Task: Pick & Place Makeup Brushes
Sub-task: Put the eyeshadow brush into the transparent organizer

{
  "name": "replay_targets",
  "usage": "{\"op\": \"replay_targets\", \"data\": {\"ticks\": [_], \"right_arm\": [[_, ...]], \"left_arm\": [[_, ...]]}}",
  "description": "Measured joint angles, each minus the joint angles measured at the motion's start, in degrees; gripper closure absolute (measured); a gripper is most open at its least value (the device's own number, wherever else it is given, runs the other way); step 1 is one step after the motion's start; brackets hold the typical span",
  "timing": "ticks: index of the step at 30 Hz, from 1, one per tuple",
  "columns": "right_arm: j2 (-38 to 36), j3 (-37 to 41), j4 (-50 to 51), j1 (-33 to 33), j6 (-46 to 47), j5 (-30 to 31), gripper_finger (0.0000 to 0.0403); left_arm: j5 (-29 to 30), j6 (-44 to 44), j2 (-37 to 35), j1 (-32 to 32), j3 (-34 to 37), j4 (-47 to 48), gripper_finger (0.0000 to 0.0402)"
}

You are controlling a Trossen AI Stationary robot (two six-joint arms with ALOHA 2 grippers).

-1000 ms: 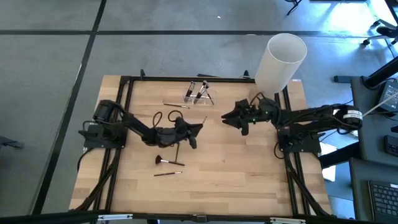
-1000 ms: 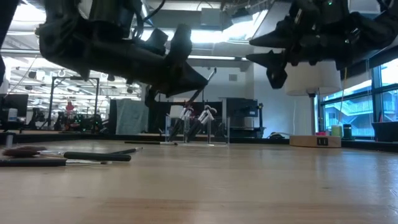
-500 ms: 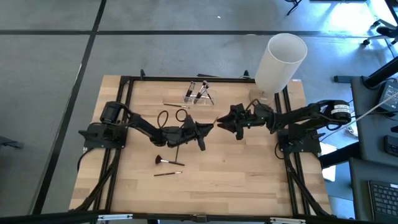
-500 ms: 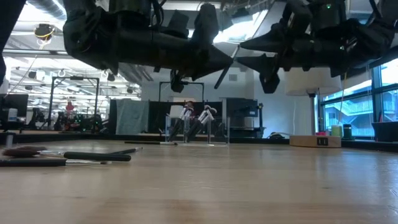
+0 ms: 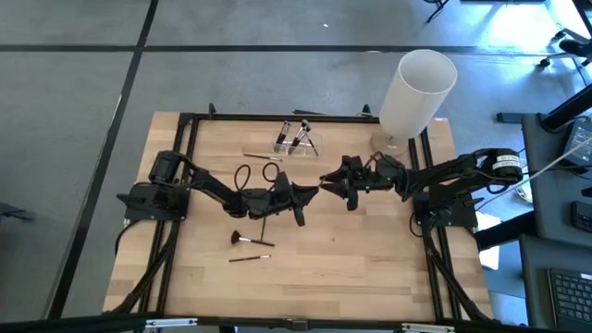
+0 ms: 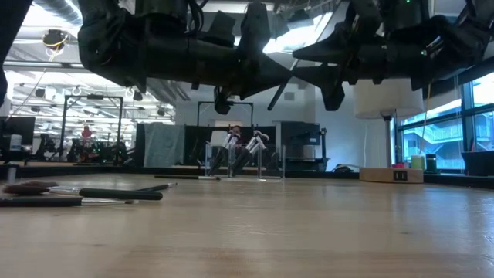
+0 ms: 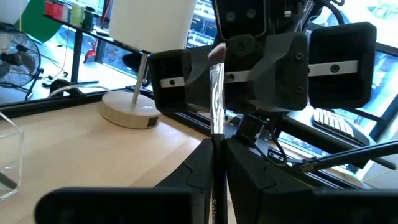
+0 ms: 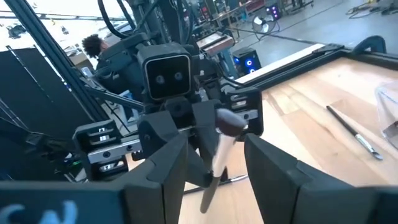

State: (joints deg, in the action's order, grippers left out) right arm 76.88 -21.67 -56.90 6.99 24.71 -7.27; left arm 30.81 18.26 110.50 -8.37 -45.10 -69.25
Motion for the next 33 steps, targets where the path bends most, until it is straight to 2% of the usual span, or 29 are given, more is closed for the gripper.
{"op": "replay_targets", "data": {"ticks": [7, 13, 22, 33], "right_arm": [[0.00, 0.00, -0.13, -0.33, -1.51, 0.16, 0.0254], [0.00, 0.00, -0.50, -0.33, -2.46, -1.23, 0.0295], [0.00, -1.74, -0.16, -0.53, -3.06, -3.29, 0.0350], [-0.02, -3.50, 3.72, -0.55, -4.59, -4.03, 0.0358]], "left_arm": [[-1.42, -0.02, 0.00, 0.60, 0.00, -0.91, 0.0368], [-4.75, -1.92, -0.02, 1.00, -0.04, -3.51, 0.0368], [-5.25, -2.08, -0.02, 1.03, -0.04, -3.87, 0.0368], [-5.89, -1.81, -0.02, 1.04, -0.04, -3.56, 0.0368]]}}
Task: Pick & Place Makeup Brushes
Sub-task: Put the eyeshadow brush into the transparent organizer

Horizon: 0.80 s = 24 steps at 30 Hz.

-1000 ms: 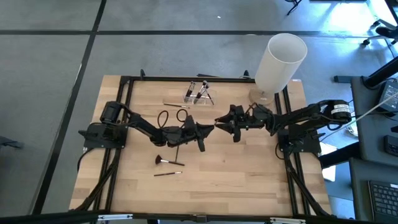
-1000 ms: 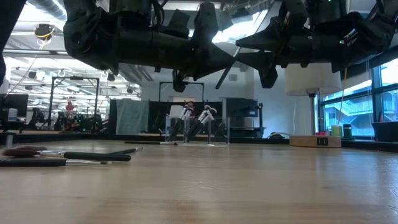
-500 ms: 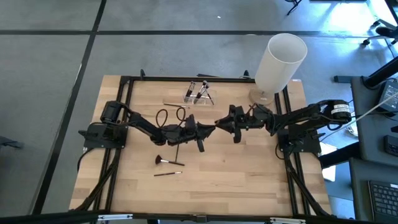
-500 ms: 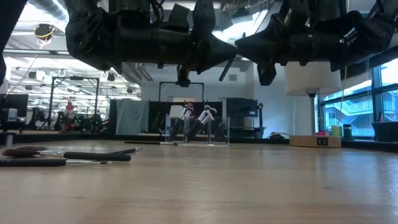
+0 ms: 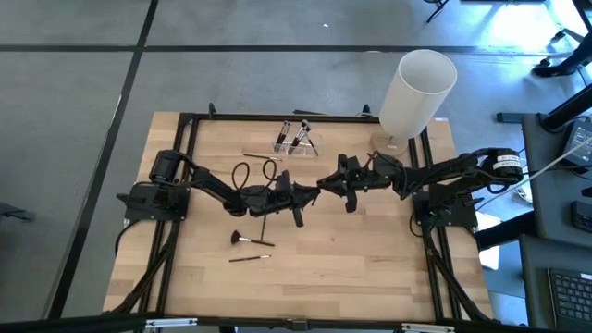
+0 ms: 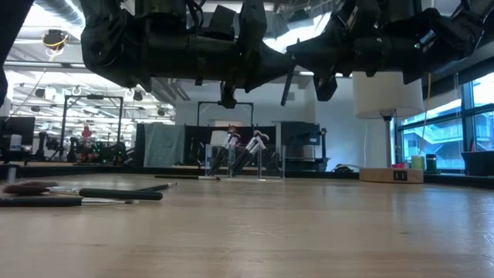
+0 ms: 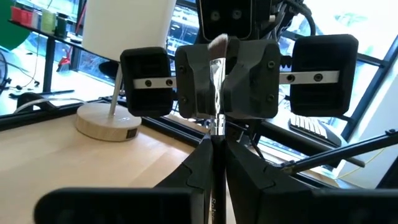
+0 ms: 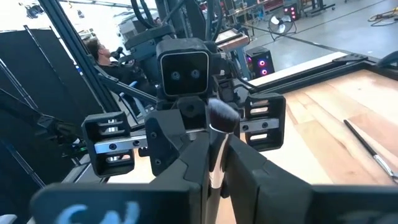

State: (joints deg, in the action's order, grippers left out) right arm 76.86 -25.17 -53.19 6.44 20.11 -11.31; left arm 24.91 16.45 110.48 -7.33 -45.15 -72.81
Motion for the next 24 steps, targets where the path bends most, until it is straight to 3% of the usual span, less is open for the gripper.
{"op": "replay_targets", "data": {"ticks": [6, 14, 24], "right_arm": [[0.00, -0.04, 0.64, 0.02, -1.25, 0.24, 0.0358], [0.04, -0.04, 1.07, 0.15, -1.31, 0.22, 0.0358], [0.04, -0.16, 3.70, 0.40, -3.18, 1.02, 0.0358]], "left_arm": [[1.14, 0.67, 0.00, -0.02, 0.00, 0.61, 0.0358], [1.44, 0.28, 0.00, -0.04, 0.00, 1.19, 0.0300], [5.22, 0.59, -0.02, -0.07, -0.02, 11.62, 0.0235]]}}
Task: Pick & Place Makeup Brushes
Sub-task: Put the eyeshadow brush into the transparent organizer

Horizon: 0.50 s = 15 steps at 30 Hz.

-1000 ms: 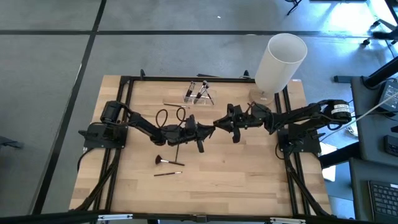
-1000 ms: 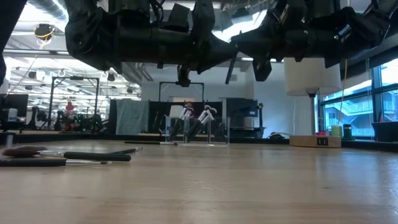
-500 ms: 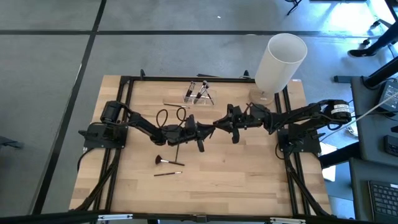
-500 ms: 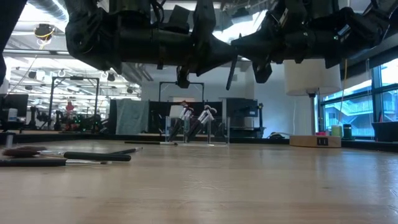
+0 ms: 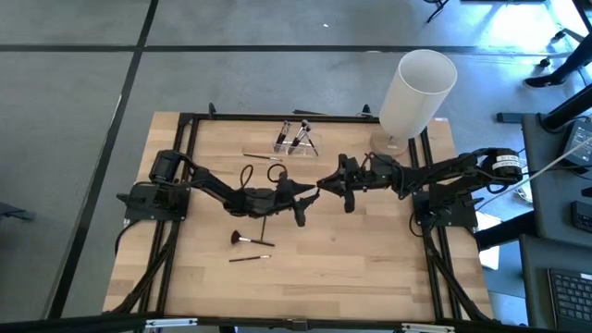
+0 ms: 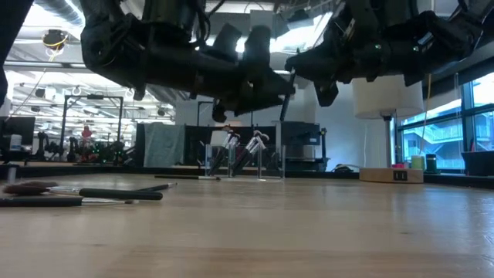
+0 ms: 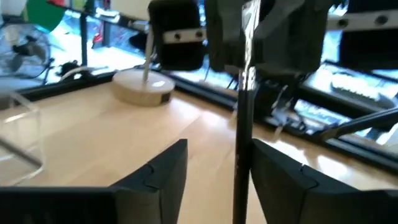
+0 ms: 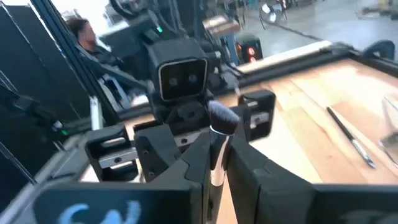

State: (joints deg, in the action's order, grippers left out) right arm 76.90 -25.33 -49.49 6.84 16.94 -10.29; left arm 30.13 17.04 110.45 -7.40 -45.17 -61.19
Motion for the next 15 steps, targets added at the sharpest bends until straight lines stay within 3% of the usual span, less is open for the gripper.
{"op": "replay_targets", "data": {"ticks": [10, 15], "right_arm": [[-0.02, -10.87, 26.93, 0.50, -7.98, 3.67, 0.0358], [-0.02, -14.38, 33.06, 0.50, -11.64, 5.95, 0.0358]], "left_arm": [[1.92, 2.05, -0.94, 0.09, 0.00, 7.29, 0.0198], [2.26, 5.16, -6.71, 0.07, 0.00, 20.53, 0.0178]]}}
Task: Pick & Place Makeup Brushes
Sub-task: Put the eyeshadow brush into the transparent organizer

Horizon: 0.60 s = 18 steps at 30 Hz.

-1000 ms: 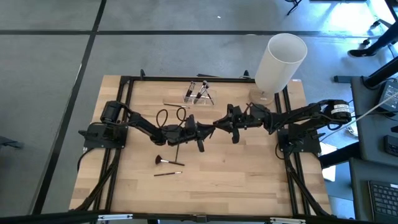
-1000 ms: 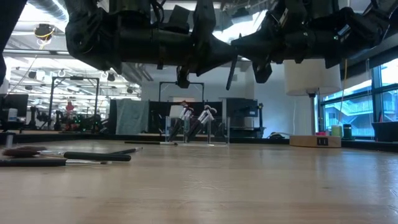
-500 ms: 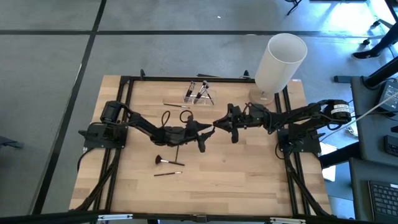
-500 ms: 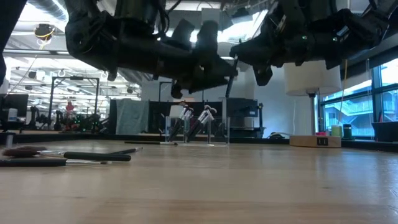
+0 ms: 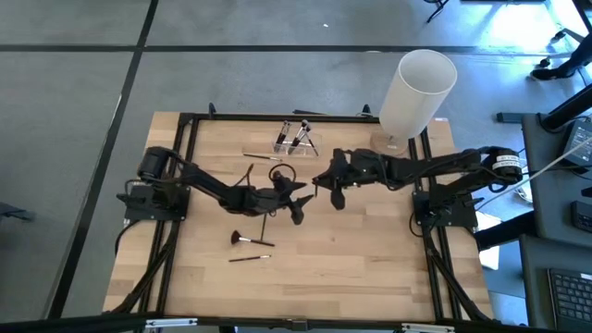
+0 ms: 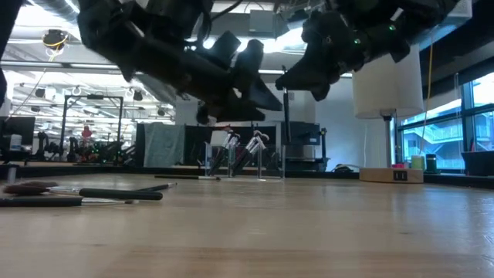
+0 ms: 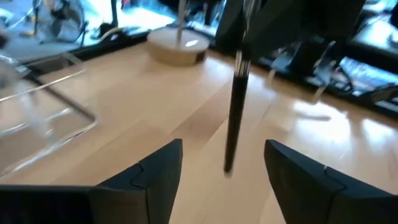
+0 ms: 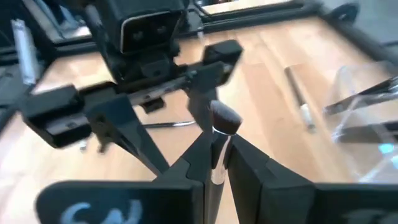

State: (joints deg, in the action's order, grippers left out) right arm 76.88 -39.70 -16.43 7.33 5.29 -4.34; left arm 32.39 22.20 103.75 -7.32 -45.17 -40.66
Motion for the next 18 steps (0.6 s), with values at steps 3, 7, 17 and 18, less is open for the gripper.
{"op": "replay_targets", "data": {"ticks": [3, 7, 17, 18], "right_arm": [[0.00, -2.44, 2.58, 0.94, -4.34, 5.00, 0.0358], [0.00, -7.22, 8.87, 4.23, -9.30, 8.46, 0.0358], [0.36, -12.70, 9.07, 10.63, -19.41, 8.39, 0.0358], [0.77, -12.72, 8.12, 11.14, -20.32, 8.50, 0.0358]], "left_arm": [[1.76, 4.02, -4.42, -0.03, 0.00, 11.49, 0.0169], [6.06, 11.30, -7.80, -0.05, 0.02, 24.43, 0.0164], [8.10, 18.62, -7.28, 0.87, 0.07, 31.45, 0.0164], [8.11, 18.62, -7.28, 0.85, 0.07, 31.47, 0.0164]]}}
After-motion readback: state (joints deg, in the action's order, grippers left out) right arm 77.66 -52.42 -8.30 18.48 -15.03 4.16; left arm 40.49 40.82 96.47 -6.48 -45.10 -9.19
